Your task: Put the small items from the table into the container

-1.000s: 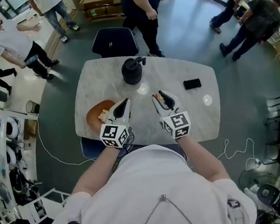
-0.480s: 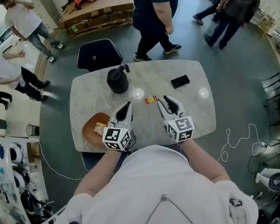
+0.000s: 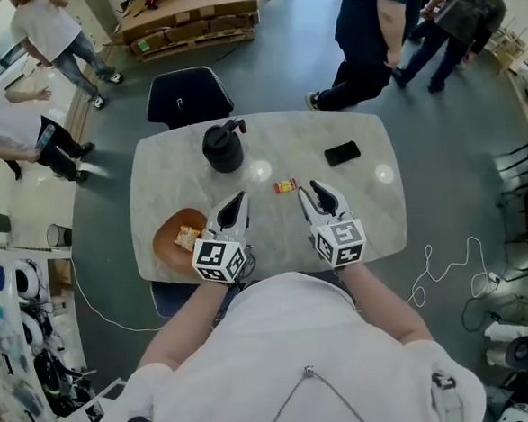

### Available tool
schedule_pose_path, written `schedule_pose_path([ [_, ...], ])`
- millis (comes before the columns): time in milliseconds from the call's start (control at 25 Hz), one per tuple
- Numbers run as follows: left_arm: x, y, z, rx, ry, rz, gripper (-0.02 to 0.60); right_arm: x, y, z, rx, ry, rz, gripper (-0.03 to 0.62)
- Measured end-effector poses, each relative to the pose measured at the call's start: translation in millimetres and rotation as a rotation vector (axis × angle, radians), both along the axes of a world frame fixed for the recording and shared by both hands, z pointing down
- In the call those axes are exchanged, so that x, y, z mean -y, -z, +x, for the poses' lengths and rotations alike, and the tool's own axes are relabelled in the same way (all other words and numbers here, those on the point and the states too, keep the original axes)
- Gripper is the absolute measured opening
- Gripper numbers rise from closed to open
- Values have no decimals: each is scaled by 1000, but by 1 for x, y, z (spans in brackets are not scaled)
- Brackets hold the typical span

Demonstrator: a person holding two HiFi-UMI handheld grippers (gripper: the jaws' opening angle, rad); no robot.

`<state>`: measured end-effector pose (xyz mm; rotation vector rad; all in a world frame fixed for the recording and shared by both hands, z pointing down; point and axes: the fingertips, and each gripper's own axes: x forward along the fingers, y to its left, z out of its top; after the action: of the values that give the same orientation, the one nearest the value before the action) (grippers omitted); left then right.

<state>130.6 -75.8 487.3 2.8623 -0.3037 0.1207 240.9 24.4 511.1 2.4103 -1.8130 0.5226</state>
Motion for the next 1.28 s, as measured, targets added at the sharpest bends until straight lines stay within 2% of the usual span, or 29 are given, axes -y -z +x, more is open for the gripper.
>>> schedule_pose_path([
  [320,6,-9,0,14,15,-21,3,-1,-15,3,13,-8,-35,152],
  [640,6,-30,1,56,29,-61,3,2,-65,26,116,-52,-118,152],
  [960,13,-67,-8,145,76,-140,3,23,-176,61,235,-35,-319,152],
  [1080,17,-88,-20,192,117,-176,3,36,-224,68,241,19,-410,153],
  [1280,23,-115,-40,269,199,-226,3,53,-295,77,195,157,-568,160],
])
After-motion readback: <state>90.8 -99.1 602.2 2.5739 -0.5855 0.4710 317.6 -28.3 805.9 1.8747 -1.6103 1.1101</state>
